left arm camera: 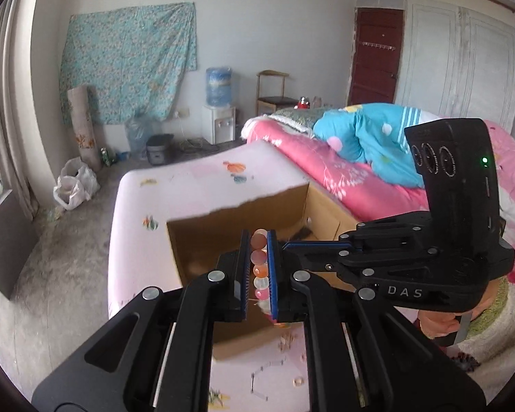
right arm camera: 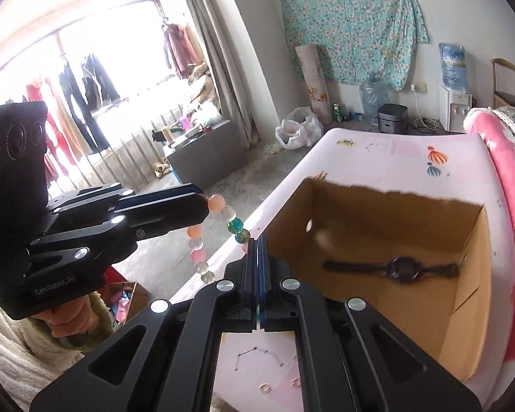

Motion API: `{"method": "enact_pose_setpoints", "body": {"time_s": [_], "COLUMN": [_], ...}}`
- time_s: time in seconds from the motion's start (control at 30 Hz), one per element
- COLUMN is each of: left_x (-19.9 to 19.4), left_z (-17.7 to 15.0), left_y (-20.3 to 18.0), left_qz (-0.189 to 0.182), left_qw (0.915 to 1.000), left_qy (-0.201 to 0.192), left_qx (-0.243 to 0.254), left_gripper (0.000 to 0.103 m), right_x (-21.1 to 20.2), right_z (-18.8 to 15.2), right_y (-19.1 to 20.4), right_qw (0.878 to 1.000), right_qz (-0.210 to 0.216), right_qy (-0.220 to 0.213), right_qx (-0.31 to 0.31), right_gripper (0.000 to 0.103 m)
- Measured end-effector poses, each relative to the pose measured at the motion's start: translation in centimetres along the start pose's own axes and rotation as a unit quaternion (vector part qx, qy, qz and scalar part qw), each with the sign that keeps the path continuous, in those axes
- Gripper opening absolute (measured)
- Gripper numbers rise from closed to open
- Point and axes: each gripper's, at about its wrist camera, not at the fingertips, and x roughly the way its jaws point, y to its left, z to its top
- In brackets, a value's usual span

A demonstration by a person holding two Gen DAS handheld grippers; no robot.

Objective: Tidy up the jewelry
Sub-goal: 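Lift the bead bracelet with the left tool and lower it into the box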

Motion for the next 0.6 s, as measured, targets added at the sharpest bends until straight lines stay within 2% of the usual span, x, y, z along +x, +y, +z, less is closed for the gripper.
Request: {"method": "enact_pose_setpoints", "body": {"time_s": [0.1, 0.2, 0.33, 0.43, 0.6], "left_x": [2.7, 5.3, 9.1, 11.2, 14.4], "left_z": [1.9, 2.2, 0.4, -1.2, -3.9], "left_y": [0.7, 1.9, 3.2, 3.8, 4.0], "left_qz": [-0.011, -0.021, -0.044, -0.037, -0.061], "left_qw": [0.9999, 0.9991, 0.9940, 0.9909, 0.9779], "left_qy": [0.007, 0.031, 0.088, 0.122, 0.192], "left_qx": [-0.009, -0.018, -0.047, -0.045, -0.057], "left_gripper": [0.008, 0.008, 0.008, 0.008, 0.008], "right_x": [1.3, 3.2, 6.4, 7.9, 8.5], "right_z": [2.7, 4.2, 4.0, 3.2, 1.9], "right_y": [-2.7, -5.7, -8.3, -9.4, -10.5], "right_qw": [1.000, 0.997, 0.989, 0.984, 0.982], "right_qz": [-0.004, -0.011, -0.007, -0.019, -0.031], "right_qy": [0.027, 0.073, 0.135, 0.160, 0.165], "right_qx": [0.011, 0.027, 0.058, 0.072, 0.083], "right_gripper": [0.001, 0.001, 0.001, 0.001, 0.001]}}
